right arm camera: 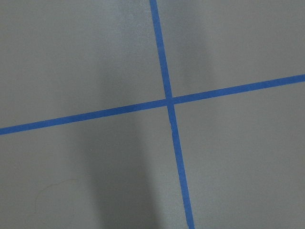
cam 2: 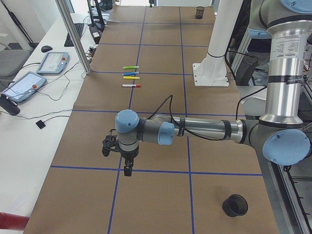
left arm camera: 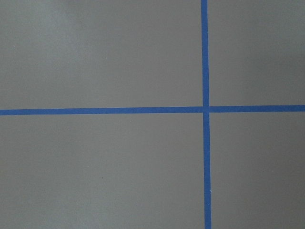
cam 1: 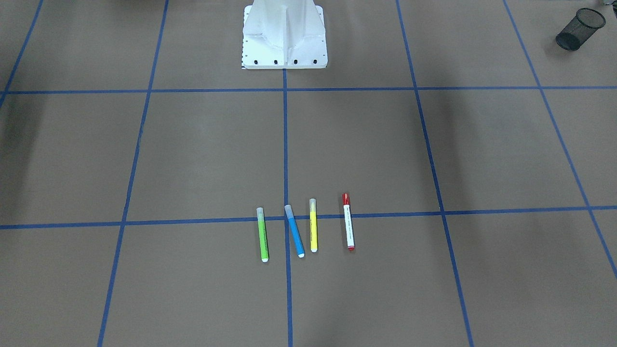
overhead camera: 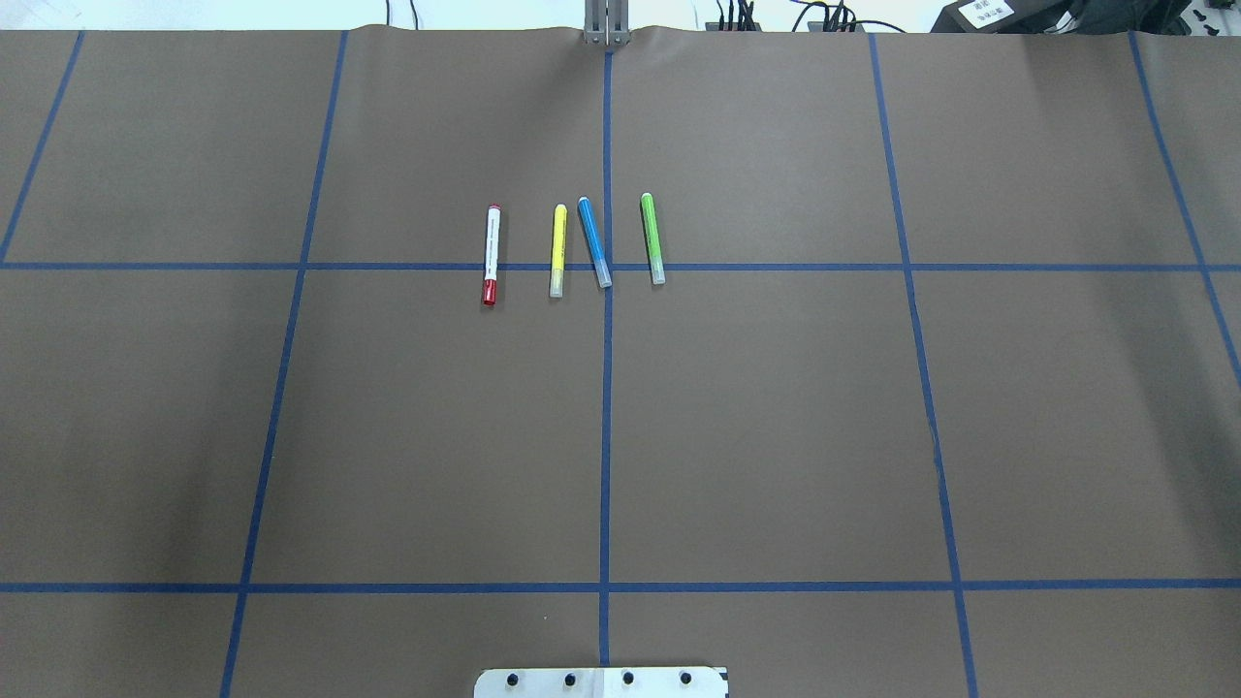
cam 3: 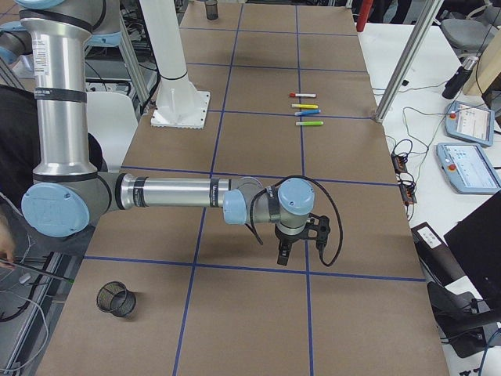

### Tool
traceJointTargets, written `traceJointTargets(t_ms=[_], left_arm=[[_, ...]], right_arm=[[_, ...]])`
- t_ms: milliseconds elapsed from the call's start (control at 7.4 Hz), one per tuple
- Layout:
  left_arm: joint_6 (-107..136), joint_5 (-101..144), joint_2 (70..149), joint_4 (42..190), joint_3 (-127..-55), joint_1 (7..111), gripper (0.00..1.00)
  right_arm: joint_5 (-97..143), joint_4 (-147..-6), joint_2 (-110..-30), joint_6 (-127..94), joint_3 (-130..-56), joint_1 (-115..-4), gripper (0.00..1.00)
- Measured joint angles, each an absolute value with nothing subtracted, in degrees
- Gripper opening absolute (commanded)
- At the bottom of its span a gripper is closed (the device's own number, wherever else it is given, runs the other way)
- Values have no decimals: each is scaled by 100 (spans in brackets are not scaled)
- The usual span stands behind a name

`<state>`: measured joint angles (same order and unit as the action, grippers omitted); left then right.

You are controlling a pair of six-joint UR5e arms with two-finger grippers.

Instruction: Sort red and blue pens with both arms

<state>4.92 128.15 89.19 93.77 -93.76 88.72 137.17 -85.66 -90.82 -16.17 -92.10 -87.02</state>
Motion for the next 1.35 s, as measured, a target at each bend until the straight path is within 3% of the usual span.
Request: traceJointTargets(t_ms=[946, 1351], left_arm=[[533, 12816, 8993, 9394, -9518, 8803, 100], [579, 12796, 9888, 9297, -9622, 8416, 100]], right_arm=[[13670, -8529, -9029, -1627, -9290, -8690, 100], [13600, -8570, -8487, -1644, -9286, -8330, 100]])
